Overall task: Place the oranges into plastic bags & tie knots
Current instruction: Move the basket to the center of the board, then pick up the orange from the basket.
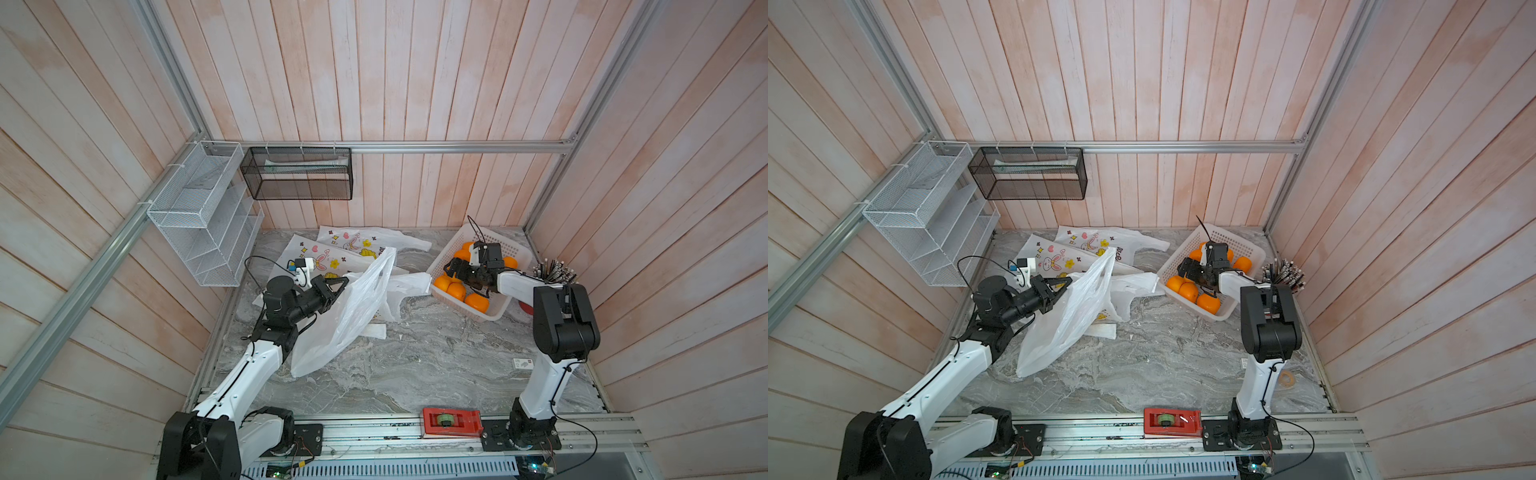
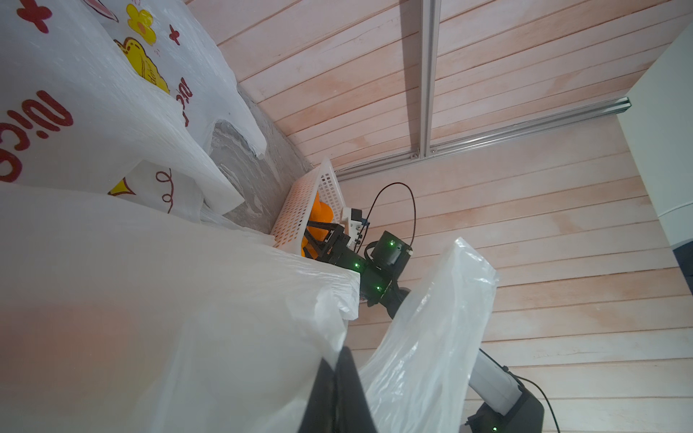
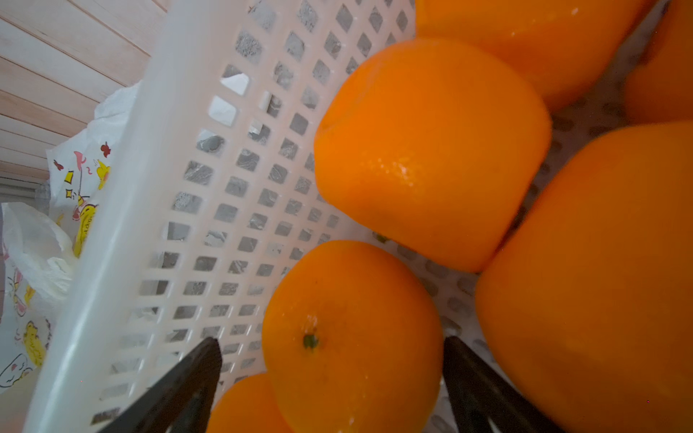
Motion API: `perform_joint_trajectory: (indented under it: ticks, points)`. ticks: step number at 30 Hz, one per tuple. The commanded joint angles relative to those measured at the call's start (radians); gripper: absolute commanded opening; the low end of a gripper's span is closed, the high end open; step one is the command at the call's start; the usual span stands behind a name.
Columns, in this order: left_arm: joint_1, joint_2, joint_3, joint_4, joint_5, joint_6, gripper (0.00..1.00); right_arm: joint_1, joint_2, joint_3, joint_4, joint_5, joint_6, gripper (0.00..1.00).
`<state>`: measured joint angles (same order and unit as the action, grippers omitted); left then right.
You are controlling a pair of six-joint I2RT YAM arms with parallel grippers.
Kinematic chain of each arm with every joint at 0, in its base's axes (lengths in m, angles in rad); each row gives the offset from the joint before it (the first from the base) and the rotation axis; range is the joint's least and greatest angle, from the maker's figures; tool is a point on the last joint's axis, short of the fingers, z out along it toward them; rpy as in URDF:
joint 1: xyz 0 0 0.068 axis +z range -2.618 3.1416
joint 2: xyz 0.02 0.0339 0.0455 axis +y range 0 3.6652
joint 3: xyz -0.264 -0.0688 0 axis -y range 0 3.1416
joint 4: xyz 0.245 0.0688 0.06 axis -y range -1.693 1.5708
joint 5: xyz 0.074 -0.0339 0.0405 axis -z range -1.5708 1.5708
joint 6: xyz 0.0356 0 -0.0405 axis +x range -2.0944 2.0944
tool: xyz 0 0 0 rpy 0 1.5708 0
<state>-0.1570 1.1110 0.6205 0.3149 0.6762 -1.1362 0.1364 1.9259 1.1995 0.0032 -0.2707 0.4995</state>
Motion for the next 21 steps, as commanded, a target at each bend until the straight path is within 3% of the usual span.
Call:
perform_joint_trajectory:
  ticks: [1,8,12,16,21]
  points:
    - [0.007,0.007,0.003,0.023,0.014,0.023,0.0,0.013,0.059,0.059,0.001,0.036,0.031,0.9]
    - [0.007,0.006,0.001,0.021,0.017,0.029,0.0,0.023,0.127,0.095,-0.026,0.083,0.041,0.81]
    - [0.007,0.008,0.001,0.02,0.019,0.031,0.0,0.026,0.134,0.094,-0.004,0.107,0.033,0.69]
    - [0.006,0.006,-0.002,0.02,0.019,0.03,0.0,0.028,0.094,0.055,0.054,0.12,0.015,0.6]
    - [0.006,0.0,-0.002,0.014,0.016,0.03,0.0,0.027,0.005,0.01,0.076,0.098,-0.025,0.57]
